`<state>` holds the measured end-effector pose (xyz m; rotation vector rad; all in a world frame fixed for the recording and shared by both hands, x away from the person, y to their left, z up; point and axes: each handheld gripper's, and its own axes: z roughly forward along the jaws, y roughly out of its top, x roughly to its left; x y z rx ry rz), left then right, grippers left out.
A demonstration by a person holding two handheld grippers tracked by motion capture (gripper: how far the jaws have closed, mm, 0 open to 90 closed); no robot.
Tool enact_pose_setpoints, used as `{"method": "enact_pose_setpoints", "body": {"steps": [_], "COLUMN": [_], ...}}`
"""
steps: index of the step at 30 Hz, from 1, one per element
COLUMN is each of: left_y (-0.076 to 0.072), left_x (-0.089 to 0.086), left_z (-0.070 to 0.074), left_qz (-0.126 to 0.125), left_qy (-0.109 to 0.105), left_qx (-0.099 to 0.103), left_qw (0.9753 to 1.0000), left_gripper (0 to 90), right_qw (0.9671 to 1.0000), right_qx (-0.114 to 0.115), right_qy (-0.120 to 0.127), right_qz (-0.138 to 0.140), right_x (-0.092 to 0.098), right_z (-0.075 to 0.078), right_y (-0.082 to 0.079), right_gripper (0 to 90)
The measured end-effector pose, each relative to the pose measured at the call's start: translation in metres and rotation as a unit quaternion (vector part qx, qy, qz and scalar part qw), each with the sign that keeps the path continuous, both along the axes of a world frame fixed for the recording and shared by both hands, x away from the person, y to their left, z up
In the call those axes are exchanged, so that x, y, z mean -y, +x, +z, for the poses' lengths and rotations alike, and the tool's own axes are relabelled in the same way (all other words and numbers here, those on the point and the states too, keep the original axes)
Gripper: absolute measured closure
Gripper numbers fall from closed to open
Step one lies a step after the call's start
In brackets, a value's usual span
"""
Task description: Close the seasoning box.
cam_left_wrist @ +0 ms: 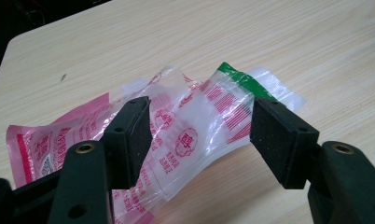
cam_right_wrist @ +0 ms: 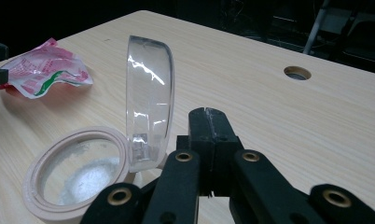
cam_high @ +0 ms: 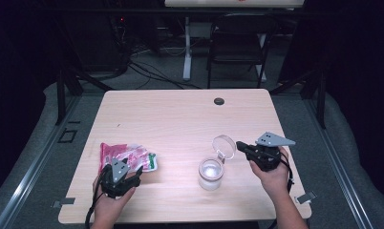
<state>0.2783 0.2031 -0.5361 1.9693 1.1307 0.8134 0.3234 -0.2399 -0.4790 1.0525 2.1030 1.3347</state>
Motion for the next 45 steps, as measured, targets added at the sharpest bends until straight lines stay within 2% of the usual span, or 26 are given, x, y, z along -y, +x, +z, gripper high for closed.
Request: {"method": "enact_pose_setpoints", "body": {"steps": [21,45], "left_y": [-0.001,0.0], "left_x": [0.0,0.001], "left_z": [0.0,0.0], "left_qz": [0.0,0.001], "left_qy": [0.001,0.003], "left_qx": [0.002,0.003], "left_qw": [1.0,1.0], "left_gripper": [38.1,38.4], "right_qw": [1.0,0.9998], "right_qx": [0.0,-0.001], "right_qy": [-0.001,-0.009], "right_qz": [0.002,0.02], "right_x": [-0.003,-0.013], "right_z": [-0.001,-0.004], "right_y": [0.0,-0.003], "right_gripper": [90.0,90.0]}}
